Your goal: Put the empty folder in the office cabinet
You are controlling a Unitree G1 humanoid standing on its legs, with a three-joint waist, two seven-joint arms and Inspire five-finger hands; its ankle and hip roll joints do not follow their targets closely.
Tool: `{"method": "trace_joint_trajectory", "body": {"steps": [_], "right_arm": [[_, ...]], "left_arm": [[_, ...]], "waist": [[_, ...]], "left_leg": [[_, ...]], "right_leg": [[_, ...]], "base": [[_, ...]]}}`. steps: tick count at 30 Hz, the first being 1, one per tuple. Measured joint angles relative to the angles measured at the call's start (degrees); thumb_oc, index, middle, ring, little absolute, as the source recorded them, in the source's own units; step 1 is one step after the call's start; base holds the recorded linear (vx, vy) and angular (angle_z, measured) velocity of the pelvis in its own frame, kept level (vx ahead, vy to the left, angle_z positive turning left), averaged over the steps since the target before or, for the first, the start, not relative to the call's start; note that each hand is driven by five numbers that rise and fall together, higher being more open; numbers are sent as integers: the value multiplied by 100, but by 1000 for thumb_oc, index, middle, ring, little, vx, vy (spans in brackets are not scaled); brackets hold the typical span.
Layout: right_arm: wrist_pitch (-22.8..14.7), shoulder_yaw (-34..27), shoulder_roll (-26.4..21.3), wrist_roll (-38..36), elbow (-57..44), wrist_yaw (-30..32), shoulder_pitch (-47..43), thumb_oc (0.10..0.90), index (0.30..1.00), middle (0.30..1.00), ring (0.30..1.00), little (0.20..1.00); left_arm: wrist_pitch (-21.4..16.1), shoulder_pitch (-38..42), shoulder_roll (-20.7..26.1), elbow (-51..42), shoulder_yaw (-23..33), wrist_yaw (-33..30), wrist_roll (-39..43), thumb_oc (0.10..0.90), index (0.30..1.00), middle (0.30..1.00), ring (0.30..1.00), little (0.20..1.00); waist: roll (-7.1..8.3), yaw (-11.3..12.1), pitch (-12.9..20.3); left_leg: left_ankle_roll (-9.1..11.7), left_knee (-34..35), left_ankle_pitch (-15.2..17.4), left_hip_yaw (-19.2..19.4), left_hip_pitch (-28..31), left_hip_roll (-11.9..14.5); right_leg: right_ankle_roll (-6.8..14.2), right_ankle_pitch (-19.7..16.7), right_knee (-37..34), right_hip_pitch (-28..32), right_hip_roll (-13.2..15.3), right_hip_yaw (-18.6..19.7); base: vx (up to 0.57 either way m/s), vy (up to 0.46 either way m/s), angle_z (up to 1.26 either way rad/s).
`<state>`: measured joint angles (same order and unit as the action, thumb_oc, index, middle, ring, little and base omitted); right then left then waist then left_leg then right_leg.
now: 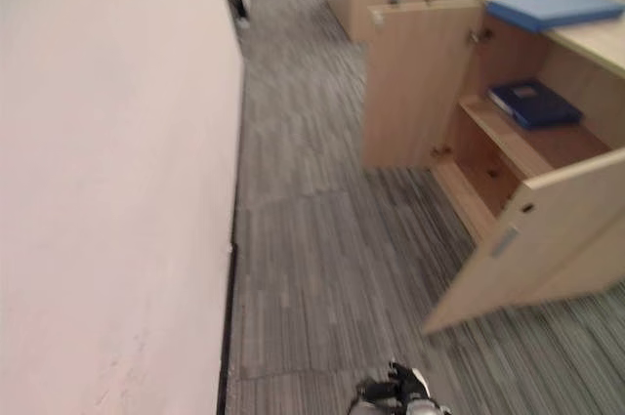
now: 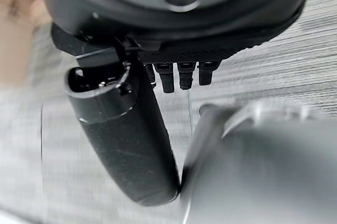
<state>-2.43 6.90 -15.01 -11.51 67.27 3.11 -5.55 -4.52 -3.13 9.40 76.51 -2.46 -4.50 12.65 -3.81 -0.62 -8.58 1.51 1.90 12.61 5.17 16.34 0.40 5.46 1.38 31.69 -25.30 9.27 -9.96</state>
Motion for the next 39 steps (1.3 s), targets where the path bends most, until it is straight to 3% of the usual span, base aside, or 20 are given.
{"method": "trace_joint_trajectory", "body": {"steps": [1, 2, 3, 4, 6, 8, 10, 12, 14, 18, 21, 24, 27, 31, 35, 37, 38, 39], "right_arm": [[-4, -24, 81, -21, 5, 27, -77, 800, 900, 900, 900, 900], [0, 21, 86, -21, 34, 20, -47, 800, 900, 900, 900, 900], [11, 9, 61, -23, 79, 28, 12, 800, 900, 900, 900, 900], [46, 15, 39, -21, 197, 46, -73, 800, 900, 900, 900, 900], [73, 37, -23, 14, 328, 24, -95, 800, 900, 900, 900, 900], [91, 73, -126, 22, 361, -9, -111, 800, 900, 900, 900, 900], [100, 87, -188, 20, 534, -11, -106, 800, 900, 900, 900, 900], [119, 159, -270, 19, 638, -18, -58, 800, 900, 900, 900, 900], [122, 221, -286, 18, 673, -39, -35, 800, 900, 900, 900, 900], [136, 471, -277, 27, 720, -125, 183, 800, 900, 900, 900, 900], [137, 469, -262, 25, 781, -163, 255, 800, 900, 900, 900, 900], [142, 468, -279, 21, 930, -224, 339, 800, 900, 900, 900, 900], [151, 407, -287, 3, 1084, -317, 348, 800, 900, 900, 900, 900], [316, 413, -226, -254, 1175, -740, 387, 800, 900, 900, 900, 900], [403, 788, -196, -270, 1102, -779, 320, 800, 900, 900, 900, 900], [454, 1120, -191, -209, 867, -800, 325, 800, 900, 900, 900, 900], [566, 1394, -190, -201, 655, -787, 306, 800, 900, 900, 900, 900], [615, 1751, -208, -187, 445, -784, 300, 800, 900, 900, 900, 900]], "left_arm": [[-4, 80, 97, 91, 51, -14, -2, 800, 900, 900, 900, 900], [-34, 236, 151, 133, 44, -17, -4, 800, 900, 900, 900, 900], [-60, 326, 116, 122, 41, -24, -4, 800, 900, 900, 900, 900], [-94, 445, 76, 144, 44, -4, -4, 800, 900, 900, 900, 900], [-90, 459, 30, 156, 47, 16, -4, 800, 900, 900, 900, 900], [-66, 450, 39, 217, 52, 17, -1, 800, 900, 900, 900, 900], [-46, 459, 39, 285, 42, 13, -3, 800, 900, 900, 900, 900], [-41, 437, 35, 278, 28, 14, -2, 800, 900, 900, 900, 900], [-10, 457, 62, 170, -111, -9, 2, 800, 900, 900, 900, 900], [-58, 471, 74, -186, -441, -12, -4, 800, 900, 900, 900, 900], [-77, 511, 79, -270, -453, -3, -53, 800, 900, 900, 900, 900], [-76, 531, 68, -232, -455, 28, -216, 800, 900, 900, 900, 900], [-71, 525, 67, -145, -455, 39, -241, 800, 900, 900, 900, 900], [-55, 291, 69, 8, -455, 155, -414, 800, 900, 900, 900, 900], [-49, 16, 74, 59, -411, 161, -400, 800, 900, 900, 900, 900], [-68, -48, 66, 42, -236, 169, -355, 800, 900, 900, 900, 900], [-65, -46, 89, -47, -194, 160, -355, 800, 900, 900, 900, 900], [-94, -47, 118, -154, -127, 161, -313, 800, 900, 900, 900, 900]], "waist": [[81, -221, 50], [190, -315, 37], [123, -330, 19], [97, -318, 14], [104, -315, 32], [23, -284, 35], [20, -281, 39], [29, -240, 41], [40, -251, 44], [189, -229, 177], [242, -246, 312], [328, -255, 478], [302, -251, 577], [150, -213, 748], [65, -197, 829], [95, -74, 860], [162, -21, 861], [263, 68, 838]], "left_leg": [[120, -103, 111, -48, -22, 150], [210, -146, 166, -227, 12, 262], [266, -149, 159, -284, 29, 394], [476, -219, 13, -420, 32, 606], [630, -316, -241, -570, 65, 783], [729, -478, -297, -638, 33, 958], [958, -756, -461, -732, -119, 1022], [948, -994, -627, -713, -238, 1008], [1173, -1246, -927, -798, -372, 1056], [1171, -1373, -1479, -793, -430, 1132], [1317, -1364, -1624, -784, -432, 1288], [1333, -1348, -1715, -669, -448, 1345], [1321, -1244, -1749, -647, -437, 1377], [1390, -1064, -1698, -619, -448, 1384], [1395, -914, -1706, -706, -441, 1382], [1413, -1133, -1719, -831, -644, 1391], [1412, -1585, -1718, -983, -899, 1336], [1408, -2469, -1789, -1196, -1406, 1237]], "right_leg": [[6, -17, -867, 122, -169, 179], [-87, -585, -1254, 303, -171, 30], [-268, -530, -1300, 402, -286, -102], [-405, -365, -1378, 563, -446, -208], [-596, -155, -1323, 704, -550, -388], [-727, 78, -1156, 730, -646, -527], [-924, 151, -1089, 806, -634, -626], [-1110, 205, -1147, 911, -644, -644], [-1131, 207, -1412, 1138, -688, -766], [-1169, 170, -1969, 1589, -832, -866], [-1235, 110, -2280, 1778, -992, -995], [-1289, 85, -2451, 1894, -1021, -1081], [-1309, 46, -2586, 1929, -1054, -1133], [-1098, -130, -3063, 2099, -1059, -1241], [-996, -264, -3305, 2203, -1093, -1308], [-1017, -317, -3422, 2207, -1143, -1323], [-1064, -300, -3435, 2192, -1147, -1277], [-1160, -267, -3466, 2198, -1145, -1177]], "base": [[446, -264, 40], [447, -274, 53], [453, -305, 65], [424, -310, 43], [455, -370, 26], [334, -313, 18], [192, -190, 25], [254, -250, 18], [269, -287, 23], [192, -185, 19], [154, -121, 7], [129, -77, 17], [117, -41, 13], [76, -16, 20], [53, -32, 14], [13, -118, 12], [-25, -119, 11], [-19, -78, -5]]}}
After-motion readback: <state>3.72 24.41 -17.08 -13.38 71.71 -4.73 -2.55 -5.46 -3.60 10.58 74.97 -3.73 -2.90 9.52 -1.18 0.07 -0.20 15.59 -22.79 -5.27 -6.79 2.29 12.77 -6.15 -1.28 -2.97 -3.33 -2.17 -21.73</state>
